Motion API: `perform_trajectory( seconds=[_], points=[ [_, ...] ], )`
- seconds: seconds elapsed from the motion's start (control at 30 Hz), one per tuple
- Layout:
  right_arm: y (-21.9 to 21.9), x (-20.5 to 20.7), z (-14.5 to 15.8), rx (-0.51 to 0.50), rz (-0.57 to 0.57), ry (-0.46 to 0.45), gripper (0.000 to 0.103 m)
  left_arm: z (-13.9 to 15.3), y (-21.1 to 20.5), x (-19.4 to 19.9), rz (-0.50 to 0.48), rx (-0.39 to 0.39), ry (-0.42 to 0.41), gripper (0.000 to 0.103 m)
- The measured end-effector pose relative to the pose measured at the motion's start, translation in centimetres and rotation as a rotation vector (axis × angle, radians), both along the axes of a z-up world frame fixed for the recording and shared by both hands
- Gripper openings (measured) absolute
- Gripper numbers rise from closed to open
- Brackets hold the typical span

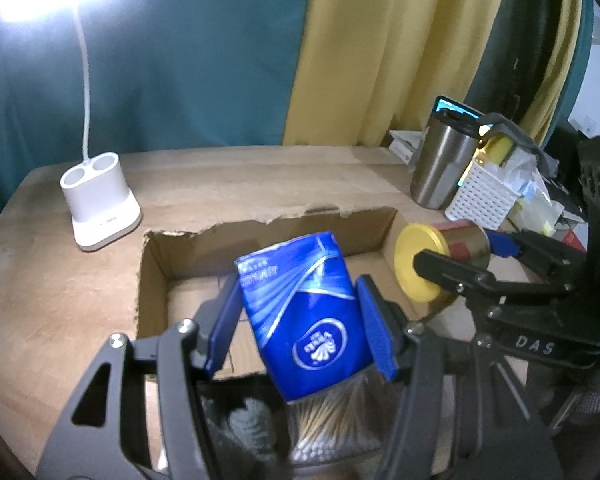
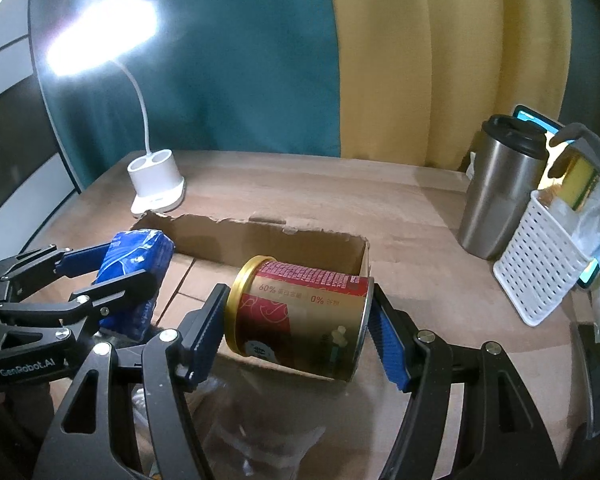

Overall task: Organize objects
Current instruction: 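Carry the tissue pack into the box and release it while the right gripper carries the can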

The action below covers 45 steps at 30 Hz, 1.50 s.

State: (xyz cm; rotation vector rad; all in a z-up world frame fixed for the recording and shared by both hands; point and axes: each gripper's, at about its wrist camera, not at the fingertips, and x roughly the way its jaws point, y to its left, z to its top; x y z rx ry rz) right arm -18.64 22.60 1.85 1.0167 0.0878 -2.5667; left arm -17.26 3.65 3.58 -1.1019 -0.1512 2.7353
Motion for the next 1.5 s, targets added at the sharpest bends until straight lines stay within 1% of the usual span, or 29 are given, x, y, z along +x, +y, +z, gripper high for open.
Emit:
perform_trajectory(
  seconds=[0.3, 0.53, 0.6, 0.73, 0.8, 0.83, 0.87, 1.03, 1.2, 1.3, 1.5],
  points=[
    [-0.8, -1.4, -2.1, 0.025, 0.003, -0.052, 0.07, -1.2, -0.1, -1.6, 0.015, 0.012, -0.036, 0.058],
    [-1.3, -1.6, -3.9, 0.057, 0.0, -0.094, 0.07, -2.6, -0.4, -2.5, 0.028, 0.025, -0.065, 0.059],
    [-1.6, -1.6, -4.2, 0.067, 0.006, -0.105, 0.07, -2.7, -0.3, -2.6, 0.026, 0.017, -0.065, 0.059],
    [-2.1, -1.5, -4.3, 0.104, 0.013, -0.096, 0.071, -2.9, -0.1, -2.9, 0.026, 0.002, -0.064, 0.059],
    [-2.0, -1.4, -4.2, 0.094, 0.014, -0.1, 0.073, -3.0, 0.1, -3.2, 0.027, -0.004, -0.07, 0.059],
    [-2.0, -1.4, -4.3, 0.088, 0.02, -0.106, 0.077, -3.1, 0.1, -3.3, 0.03, -0.009, -0.073, 0.059],
    [-2.0, -1.4, -4.3, 0.085, 0.028, -0.108, 0.078, -3.2, 0.1, -3.4, 0.031, -0.012, -0.077, 0.059],
    [-1.4, -1.0, -3.4, 0.046, 0.026, -0.086, 0.078, -3.3, 0.5, -3.8, 0.036, -0.026, -0.083, 0.059],
    [0.1, -0.7, -2.2, 0.022, -0.011, -0.047, 0.078, -3.8, 1.5, -4.1, 0.029, -0.046, -0.094, 0.059],
    [1.3, -0.9, -2.3, 0.008, -0.046, -0.045, 0.078, -4.2, 2.4, -4.3, 0.014, -0.062, -0.103, 0.059],
    [2.9, -1.5, -3.3, -0.011, -0.074, -0.068, 0.078, -5.2, 3.7, -5.4, -0.01, -0.077, -0.135, 0.059]
  ],
)
